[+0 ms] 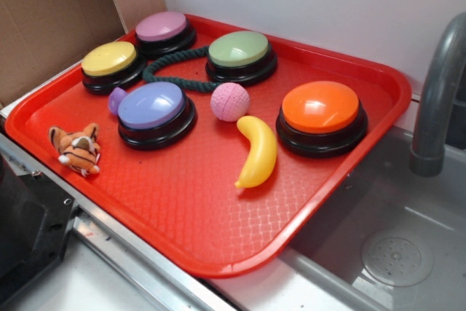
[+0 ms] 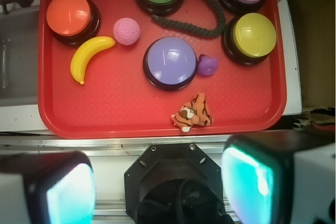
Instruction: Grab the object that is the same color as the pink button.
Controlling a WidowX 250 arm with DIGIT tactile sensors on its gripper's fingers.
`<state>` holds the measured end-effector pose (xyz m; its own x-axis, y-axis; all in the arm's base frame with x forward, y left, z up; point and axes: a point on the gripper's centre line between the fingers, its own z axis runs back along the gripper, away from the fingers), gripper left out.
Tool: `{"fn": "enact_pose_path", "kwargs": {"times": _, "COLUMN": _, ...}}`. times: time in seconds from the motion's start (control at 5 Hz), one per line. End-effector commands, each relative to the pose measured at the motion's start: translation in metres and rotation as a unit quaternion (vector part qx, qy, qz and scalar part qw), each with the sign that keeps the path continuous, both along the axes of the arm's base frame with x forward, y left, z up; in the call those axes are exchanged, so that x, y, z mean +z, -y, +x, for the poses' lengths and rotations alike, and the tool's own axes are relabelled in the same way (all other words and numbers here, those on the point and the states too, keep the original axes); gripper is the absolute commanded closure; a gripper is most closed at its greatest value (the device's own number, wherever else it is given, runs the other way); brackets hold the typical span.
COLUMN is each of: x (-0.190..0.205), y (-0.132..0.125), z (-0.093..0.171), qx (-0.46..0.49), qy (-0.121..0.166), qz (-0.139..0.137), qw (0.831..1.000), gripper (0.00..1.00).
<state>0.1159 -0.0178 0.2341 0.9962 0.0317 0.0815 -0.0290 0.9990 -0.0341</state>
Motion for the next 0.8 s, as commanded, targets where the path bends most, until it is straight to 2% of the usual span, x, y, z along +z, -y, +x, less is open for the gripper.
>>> {"fn": "enact_pose_path", "kwargs": {"times": 0.0, "x": 0.000, "y": 0.000, "z": 0.000, "qx": 0.000, "qy": 0.000, "qz": 0.000, "qw": 1.000, "gripper": 0.00}}
{"fn": "enact_pose_path", "kwargs": {"times": 0.2, "x": -0.026, "y": 0.010, "z": 0.041, "qx": -0.125, "qy": -0.005, "qz": 0.026, "qw": 0.992, "gripper": 0.00}}
{"fn": "enact_pose_path", "kwargs": {"times": 0.4, "x": -0.048, "y": 0.025, "z": 0.071, "qx": -0.249, "qy": -0.035, "qz": 0.059, "qw": 0.966, "gripper": 0.00}}
{"fn": "enact_pose_path", "kwargs": {"times": 0.6, "x": -0.077, "y": 0.038, "z": 0.097, "qx": -0.354, "qy": -0.009, "qz": 0.056, "qw": 0.933, "gripper": 0.00}}
